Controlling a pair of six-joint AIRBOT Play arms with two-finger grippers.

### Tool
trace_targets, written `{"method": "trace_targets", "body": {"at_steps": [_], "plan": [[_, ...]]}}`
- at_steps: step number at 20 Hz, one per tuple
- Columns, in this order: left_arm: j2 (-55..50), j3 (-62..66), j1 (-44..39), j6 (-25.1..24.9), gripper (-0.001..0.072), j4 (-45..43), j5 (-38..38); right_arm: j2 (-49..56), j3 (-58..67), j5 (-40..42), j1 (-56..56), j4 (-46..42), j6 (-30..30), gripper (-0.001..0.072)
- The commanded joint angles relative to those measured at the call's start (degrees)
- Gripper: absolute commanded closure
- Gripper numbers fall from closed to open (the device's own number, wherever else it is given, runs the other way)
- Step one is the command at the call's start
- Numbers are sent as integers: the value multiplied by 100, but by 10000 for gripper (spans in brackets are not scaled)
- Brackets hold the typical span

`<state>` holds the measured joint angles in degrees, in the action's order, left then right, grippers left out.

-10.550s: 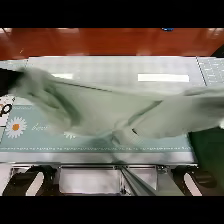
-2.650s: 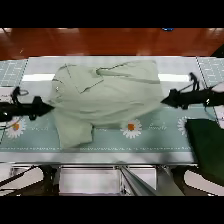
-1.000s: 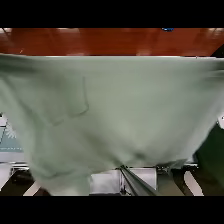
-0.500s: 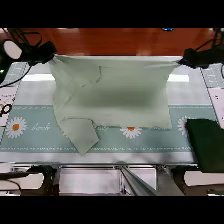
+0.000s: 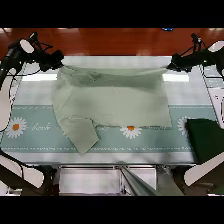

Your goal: Fold the shirts.

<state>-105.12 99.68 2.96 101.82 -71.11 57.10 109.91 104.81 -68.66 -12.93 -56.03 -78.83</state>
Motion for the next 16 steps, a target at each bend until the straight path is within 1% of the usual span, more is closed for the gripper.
{"method": "trace_targets", "body": {"at_steps": [1, 3, 5, 6, 9, 13, 14, 15, 16], "plan": [[-63, 76, 144, -691, 692, 63, 1202, 98, 20, -793, -28, -203, 46, 690], [-74, -7, 249, -822, 692, 70, 1506, 101, -33, -1067, -28, -437, -11, 690], [-79, -87, 310, -844, 692, 63, 1617, 101, -33, -1213, -28, -568, -68, 690], [-87, -136, 321, -935, 692, 66, 1679, 116, -33, -1294, -28, -605, -122, 690], [-105, -350, 306, -970, 692, 66, 1707, 254, -33, -1534, 28, -601, -133, 690], [-157, -459, 302, -964, 690, 66, 1770, 400, -31, -1576, 103, -608, -240, 688], [-157, -459, 308, -966, 594, 63, 1888, 409, -31, -1606, 101, -619, -391, 603], [-157, -452, 310, -966, 315, 55, 2081, 398, -26, -1650, 101, -684, -551, 337], [-144, -452, 332, -966, 196, -39, 2358, 361, 17, -1773, 55, -774, -577, 297]]}}
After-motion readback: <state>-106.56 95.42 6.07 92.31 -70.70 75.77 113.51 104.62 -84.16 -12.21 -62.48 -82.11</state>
